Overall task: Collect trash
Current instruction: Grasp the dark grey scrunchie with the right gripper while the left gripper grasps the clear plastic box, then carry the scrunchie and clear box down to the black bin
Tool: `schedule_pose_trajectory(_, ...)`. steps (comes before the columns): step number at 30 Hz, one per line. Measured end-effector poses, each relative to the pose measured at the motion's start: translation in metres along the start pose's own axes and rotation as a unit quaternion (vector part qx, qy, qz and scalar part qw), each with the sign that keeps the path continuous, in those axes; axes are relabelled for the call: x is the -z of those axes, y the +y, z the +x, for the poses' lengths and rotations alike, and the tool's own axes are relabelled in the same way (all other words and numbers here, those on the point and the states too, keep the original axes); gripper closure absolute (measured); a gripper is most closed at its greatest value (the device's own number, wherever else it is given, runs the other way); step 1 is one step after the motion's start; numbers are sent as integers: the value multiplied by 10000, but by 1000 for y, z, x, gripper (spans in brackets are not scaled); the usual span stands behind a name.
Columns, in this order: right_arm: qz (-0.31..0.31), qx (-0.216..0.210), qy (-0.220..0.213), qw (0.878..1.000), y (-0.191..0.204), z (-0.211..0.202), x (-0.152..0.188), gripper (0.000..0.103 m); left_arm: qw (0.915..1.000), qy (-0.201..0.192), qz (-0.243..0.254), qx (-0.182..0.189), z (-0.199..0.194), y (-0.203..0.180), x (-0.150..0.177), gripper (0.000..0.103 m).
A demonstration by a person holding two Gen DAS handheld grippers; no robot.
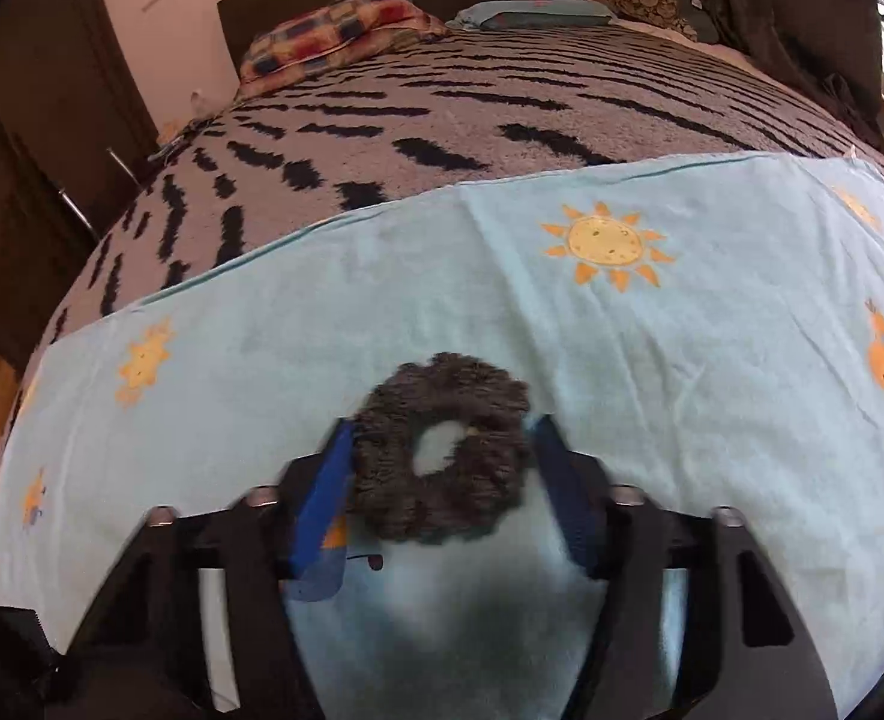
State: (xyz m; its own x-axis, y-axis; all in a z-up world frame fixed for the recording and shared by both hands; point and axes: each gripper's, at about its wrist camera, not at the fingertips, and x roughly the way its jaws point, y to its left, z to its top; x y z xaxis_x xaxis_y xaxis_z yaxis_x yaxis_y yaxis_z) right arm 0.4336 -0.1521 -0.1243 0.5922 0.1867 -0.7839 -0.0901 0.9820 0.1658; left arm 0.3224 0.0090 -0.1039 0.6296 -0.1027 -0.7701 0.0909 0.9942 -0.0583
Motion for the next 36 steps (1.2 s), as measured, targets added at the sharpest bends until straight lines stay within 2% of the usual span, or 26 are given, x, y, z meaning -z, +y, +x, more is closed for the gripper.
schedule_pose_trajectory(1, -84, -26, 3, 10000, 1, -1, 0, 73, 10000, -2, 23, -16, 0, -1, 0, 62)
schedule_pose_trajectory(2, -186, -29, 1, 9998, 3, -2, 1, 78, 10000, -2, 32, -23, -1, -1, 0, 67)
schedule_pose_trajectory(4, -398, 51, -54, 9992, 8, -10, 4, 84, 10000, -23, 35, -5, -2, -1, 0, 67)
schedule_pose_trajectory(7, -559, 6, -90, 9984, 9, -25, 11, 88, 9999, -55, 91, -21, -8, -1, 3, 67)
schedule_pose_trajectory(12, -566, -157, -228, 9980, -2, -65, 19, 91, 9998, -176, 66, -2, -31, -2, 9, 67)
schedule_pose_trajectory(21, -534, -386, -646, 9957, -27, -162, 39, 91, 9978, -617, 190, 145, -106, -16, 24, 67)
schedule_pose_trajectory(28, -760, -568, -813, 9922, -37, -229, 83, 91, 9950, -903, 322, 294, -165, -28, 47, 67)
schedule_pose_trajectory(36, -1118, -736, -971, 9862, -48, -292, 160, 91, 9906, -1155, 477, 561, -217, -38, 94, 67)
